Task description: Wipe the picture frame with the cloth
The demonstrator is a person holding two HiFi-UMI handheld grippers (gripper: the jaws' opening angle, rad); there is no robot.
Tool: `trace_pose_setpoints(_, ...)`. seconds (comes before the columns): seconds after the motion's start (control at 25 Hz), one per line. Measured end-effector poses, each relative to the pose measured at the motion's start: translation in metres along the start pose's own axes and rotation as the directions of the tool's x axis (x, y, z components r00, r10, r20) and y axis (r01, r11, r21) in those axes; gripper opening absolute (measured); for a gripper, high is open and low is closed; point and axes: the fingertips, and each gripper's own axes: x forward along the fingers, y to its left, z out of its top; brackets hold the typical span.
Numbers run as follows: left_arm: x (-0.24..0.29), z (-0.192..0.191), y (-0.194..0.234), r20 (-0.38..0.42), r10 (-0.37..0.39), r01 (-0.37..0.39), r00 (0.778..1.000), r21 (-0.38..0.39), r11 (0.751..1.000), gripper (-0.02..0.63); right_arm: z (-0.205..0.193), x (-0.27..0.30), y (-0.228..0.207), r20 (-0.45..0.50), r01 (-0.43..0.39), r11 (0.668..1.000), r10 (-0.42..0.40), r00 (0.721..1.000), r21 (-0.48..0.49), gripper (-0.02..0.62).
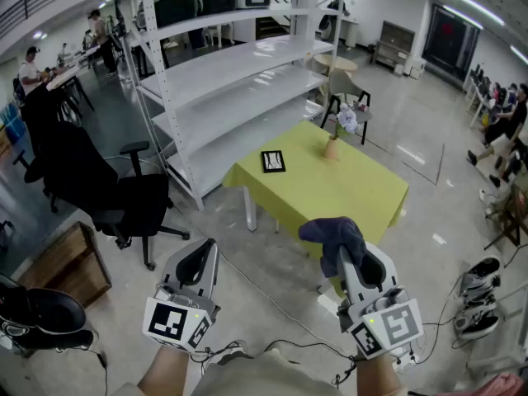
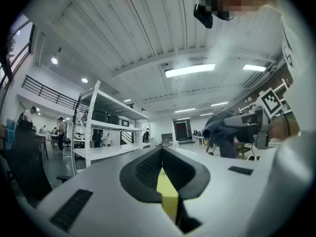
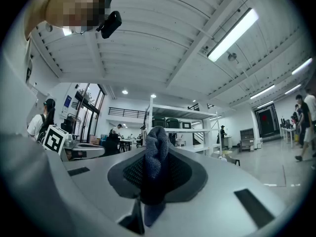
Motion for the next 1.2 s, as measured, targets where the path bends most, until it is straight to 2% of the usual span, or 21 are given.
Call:
trace_pose_setpoints(0.24, 0.008, -0.002, 0.0, -0.005, 0.003, -0.002, 1.0, 0.002, 1.0, 0.008, -0.001, 0.003, -0.015, 0.01, 0.031, 0.999, -0.031, 0.999, 0.013, 0.067)
trace_pose_setpoints(0.44, 0.021, -0.008, -0.006, -0.018, -0.002, 0.002, 1.0, 0.007, 1.0, 0.008, -0.012, 0.008, -0.022, -0.028, 0.014, 1.0, -0.014, 1.0, -0.012, 0.067)
trace_pose_setpoints(0.8, 0.038, -0.018, -0.025, -0.034, -0.008, 0.009, 0.999, 0.024, 1.0, 0.008, -0.039, 0.009, -0.043, -0.073, -0.007, 1.0, 0.007, 0.997, 0.003, 0.069)
trace_pose_setpoints(1.2, 0.057, -0.029, -0.01, -0.017, 0.009, -0.008, 1.0, 0.032, 0.999, 0.008, -0.061, 0.035, -0.047, -0.1, -0.052, 0.999, 0.05, 0.994, -0.018, 0.069)
